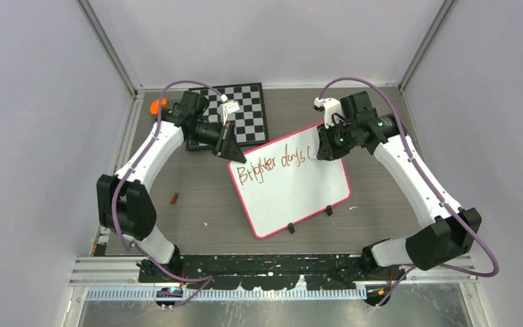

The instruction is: Write a sentence on the whiteboard

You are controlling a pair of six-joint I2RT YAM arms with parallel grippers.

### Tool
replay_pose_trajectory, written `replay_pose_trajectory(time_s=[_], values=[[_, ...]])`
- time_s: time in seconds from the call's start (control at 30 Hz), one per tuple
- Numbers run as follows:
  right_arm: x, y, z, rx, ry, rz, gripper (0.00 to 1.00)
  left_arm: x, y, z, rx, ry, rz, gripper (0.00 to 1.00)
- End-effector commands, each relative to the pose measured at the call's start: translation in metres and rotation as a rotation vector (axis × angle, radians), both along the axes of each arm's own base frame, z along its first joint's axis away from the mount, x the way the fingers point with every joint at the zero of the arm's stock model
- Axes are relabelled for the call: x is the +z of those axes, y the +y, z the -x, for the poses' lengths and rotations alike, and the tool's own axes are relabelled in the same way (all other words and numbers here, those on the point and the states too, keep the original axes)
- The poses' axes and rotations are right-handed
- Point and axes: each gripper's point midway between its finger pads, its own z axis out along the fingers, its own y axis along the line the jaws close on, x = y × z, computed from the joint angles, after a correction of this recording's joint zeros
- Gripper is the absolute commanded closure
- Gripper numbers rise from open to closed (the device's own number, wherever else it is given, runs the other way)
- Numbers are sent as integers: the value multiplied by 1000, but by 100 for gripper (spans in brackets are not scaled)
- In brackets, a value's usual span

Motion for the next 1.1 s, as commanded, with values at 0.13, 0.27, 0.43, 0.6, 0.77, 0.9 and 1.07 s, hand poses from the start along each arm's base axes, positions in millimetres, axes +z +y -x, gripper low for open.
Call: replay_pose_trajectory(time_s=[0.13,0.27,0.43,0.6,0.77,0.9,1.07], values=[[22,-7,-12,-14,-107,25,100,2,0,0,-2,3,-3,100],[33,-6,-22,-25,-135,24,100,3,0,0,-2,0,-3,100],[41,-4,-30,-26,-154,19,100,3,0,0,-2,-6,-1,100],[40,-3,-29,-23,-146,19,100,4,0,0,-1,-9,-1,100],[28,-6,-19,-21,-116,28,100,4,0,0,-1,-10,-1,100],[19,-10,-10,-22,-98,33,100,4,0,0,-1,-9,-2,100],[19,-12,-7,-25,-99,41,100,3,0,1,-2,-2,-1,100]])
